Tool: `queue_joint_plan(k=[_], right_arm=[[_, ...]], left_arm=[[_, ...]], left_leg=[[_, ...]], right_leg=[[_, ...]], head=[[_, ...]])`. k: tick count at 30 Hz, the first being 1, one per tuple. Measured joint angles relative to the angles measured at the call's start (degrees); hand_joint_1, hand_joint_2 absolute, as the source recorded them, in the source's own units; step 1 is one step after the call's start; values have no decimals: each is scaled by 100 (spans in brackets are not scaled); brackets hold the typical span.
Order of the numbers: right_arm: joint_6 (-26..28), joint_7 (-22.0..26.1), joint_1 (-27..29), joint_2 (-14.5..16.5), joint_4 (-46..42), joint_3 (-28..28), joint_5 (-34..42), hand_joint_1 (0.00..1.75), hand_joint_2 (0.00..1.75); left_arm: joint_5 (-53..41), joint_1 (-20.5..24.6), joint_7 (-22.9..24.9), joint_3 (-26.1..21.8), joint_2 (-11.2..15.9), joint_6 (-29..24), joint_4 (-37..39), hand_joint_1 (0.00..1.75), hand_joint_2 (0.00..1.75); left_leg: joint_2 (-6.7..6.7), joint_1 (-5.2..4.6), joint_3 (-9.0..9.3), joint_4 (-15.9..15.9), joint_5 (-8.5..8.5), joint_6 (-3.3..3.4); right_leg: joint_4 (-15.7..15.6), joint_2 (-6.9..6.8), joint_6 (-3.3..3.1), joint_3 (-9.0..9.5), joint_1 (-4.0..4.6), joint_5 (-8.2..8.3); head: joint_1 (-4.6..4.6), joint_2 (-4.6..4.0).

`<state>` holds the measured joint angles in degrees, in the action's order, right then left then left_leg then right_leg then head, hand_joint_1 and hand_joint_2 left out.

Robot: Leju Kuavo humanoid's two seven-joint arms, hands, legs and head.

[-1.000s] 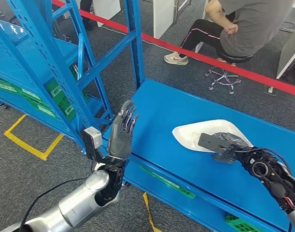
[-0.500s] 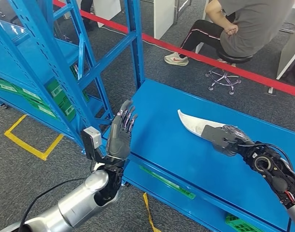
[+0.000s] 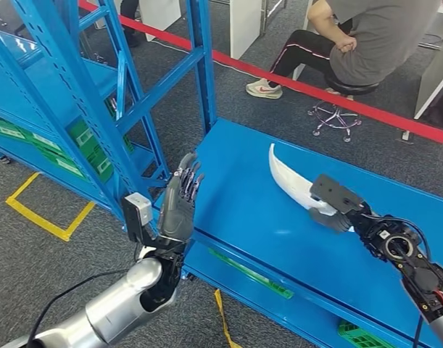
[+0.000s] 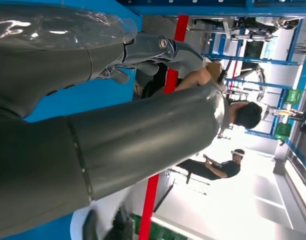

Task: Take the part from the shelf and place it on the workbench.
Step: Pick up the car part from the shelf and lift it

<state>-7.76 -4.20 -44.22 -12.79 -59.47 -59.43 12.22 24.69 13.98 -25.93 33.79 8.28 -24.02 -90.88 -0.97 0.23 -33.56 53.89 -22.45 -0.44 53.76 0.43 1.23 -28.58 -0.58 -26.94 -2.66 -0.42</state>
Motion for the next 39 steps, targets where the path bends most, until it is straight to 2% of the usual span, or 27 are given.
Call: queue_joint_plan(k=[4,10,17,25,30,39], right_arm=[[571,494,432,12,-743,285,617,175,175],[1147,988,1144,13,-2007,812,741,175,175],[1395,1074,1679,11,-3066,1230,554,175,175],[1491,1200,1919,11,-3671,1448,431,175,175],[1713,1304,2249,11,-4047,1480,66,175,175],[1811,1521,2599,15,-4374,1491,-68,175,175]], left_arm=[[-116,-27,55,0,4,-5,0,0,175],[-497,-52,124,0,-2,-18,0,0,175],[-734,-96,44,0,-25,-98,0,0,175],[-738,-102,37,0,-50,-46,1,0,175],[-681,-102,-15,2,-78,83,3,0,175],[-717,-103,-34,4,-103,180,4,0,175]], left_leg=[[0,0,0,0,0,0],[-1,7,-1,-1,-3,-4],[1,7,-1,-1,-6,-7],[2,7,-1,0,-5,-7],[1,7,-2,-1,-10,-12],[2,7,-2,-2,-11,-13]], right_leg=[[0,-4,0,-3,2,-1],[0,-4,-1,-5,3,-4],[-1,3,-1,-7,2,-4],[-1,2,-1,-7,2,-3],[-1,3,-2,-8,2,-5],[-1,3,-2,-9,3,-6]], head=[[1,0],[0,0],[1,0],[1,0],[1,0],[1,0]])
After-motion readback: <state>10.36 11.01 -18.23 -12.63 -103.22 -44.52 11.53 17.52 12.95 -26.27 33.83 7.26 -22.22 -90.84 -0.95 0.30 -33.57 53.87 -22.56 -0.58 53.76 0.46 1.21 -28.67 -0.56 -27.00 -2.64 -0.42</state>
